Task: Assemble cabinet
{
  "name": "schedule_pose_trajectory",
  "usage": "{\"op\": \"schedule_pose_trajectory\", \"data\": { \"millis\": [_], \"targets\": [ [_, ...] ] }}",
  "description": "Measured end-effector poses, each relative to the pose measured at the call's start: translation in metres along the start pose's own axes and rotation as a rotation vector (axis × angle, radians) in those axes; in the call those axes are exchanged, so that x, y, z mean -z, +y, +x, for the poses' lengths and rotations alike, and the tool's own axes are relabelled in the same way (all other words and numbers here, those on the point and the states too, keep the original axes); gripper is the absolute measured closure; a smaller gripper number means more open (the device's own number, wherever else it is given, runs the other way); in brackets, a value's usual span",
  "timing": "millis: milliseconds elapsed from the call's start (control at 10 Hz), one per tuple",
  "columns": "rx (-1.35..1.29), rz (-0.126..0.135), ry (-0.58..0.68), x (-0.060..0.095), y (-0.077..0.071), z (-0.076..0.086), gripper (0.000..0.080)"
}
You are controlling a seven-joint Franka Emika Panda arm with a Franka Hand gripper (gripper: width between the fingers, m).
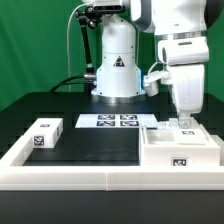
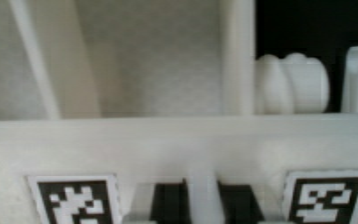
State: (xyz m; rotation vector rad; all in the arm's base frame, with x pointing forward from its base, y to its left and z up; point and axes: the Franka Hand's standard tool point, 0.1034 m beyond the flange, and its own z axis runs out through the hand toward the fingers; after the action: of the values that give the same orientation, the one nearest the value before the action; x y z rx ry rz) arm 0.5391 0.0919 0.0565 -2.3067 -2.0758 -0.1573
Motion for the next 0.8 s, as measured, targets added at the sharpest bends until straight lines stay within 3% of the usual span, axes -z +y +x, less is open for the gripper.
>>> {"op": "schedule_pose_trajectory", "data": {
  "millis": [500, 800],
  "targets": [
    [-0.01, -0.024, 0.017, -0.001, 0.032, 0.003, 0.0728],
    [-0.002, 0.0, 0.008, -0.001, 0.034, 0.004, 0.0728]
  ]
}}
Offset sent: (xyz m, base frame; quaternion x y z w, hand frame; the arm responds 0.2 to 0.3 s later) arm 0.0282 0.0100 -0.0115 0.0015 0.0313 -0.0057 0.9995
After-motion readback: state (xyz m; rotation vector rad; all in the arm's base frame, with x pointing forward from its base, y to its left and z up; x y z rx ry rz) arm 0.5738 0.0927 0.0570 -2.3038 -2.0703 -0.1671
